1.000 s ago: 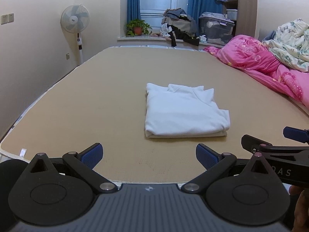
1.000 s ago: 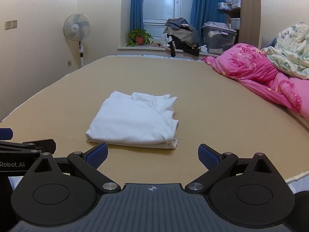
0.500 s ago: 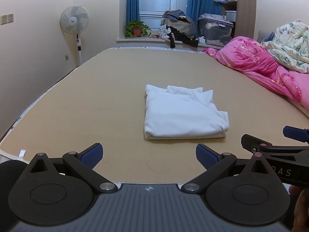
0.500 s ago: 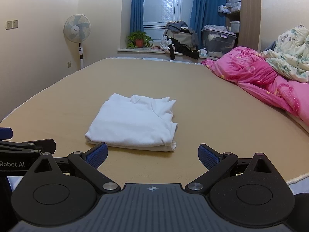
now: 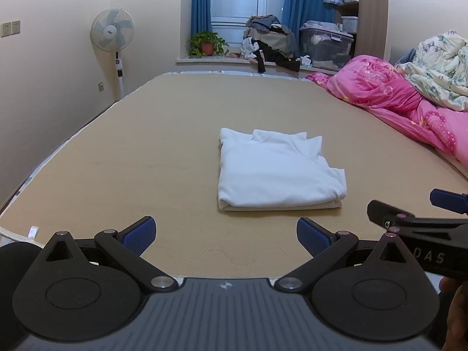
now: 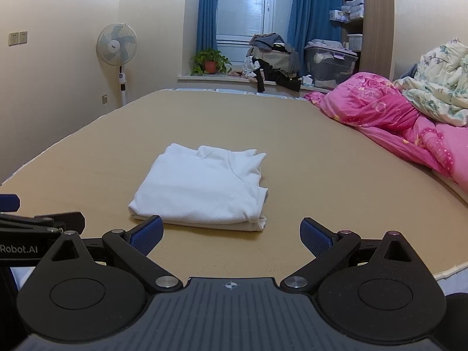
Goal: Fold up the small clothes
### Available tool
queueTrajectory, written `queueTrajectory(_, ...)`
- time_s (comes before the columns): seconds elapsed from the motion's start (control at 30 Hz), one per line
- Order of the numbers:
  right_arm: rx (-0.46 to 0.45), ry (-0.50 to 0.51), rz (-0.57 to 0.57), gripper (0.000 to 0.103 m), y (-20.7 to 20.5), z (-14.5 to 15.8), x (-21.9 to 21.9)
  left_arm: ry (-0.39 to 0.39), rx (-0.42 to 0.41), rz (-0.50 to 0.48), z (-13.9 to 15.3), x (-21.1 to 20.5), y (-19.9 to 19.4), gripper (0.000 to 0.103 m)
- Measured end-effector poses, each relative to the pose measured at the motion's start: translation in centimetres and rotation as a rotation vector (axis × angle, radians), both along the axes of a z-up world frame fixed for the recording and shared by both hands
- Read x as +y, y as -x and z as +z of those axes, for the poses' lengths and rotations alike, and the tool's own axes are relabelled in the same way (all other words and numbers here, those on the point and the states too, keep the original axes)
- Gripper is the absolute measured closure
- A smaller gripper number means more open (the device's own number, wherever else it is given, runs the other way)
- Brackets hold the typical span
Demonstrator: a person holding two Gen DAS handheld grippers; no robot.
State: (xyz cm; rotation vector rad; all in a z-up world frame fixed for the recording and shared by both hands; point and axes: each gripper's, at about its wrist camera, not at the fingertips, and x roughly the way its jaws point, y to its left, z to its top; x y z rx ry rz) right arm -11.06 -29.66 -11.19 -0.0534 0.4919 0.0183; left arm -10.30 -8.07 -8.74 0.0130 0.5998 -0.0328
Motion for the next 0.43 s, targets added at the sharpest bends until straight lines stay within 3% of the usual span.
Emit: queueTrajectory(0.43,-0.009,-0.019,-0.007,0.004,0.00,0.24,0.03,-0.012,-0.031,-0.005,0.04,-0.22,0.00,0.000)
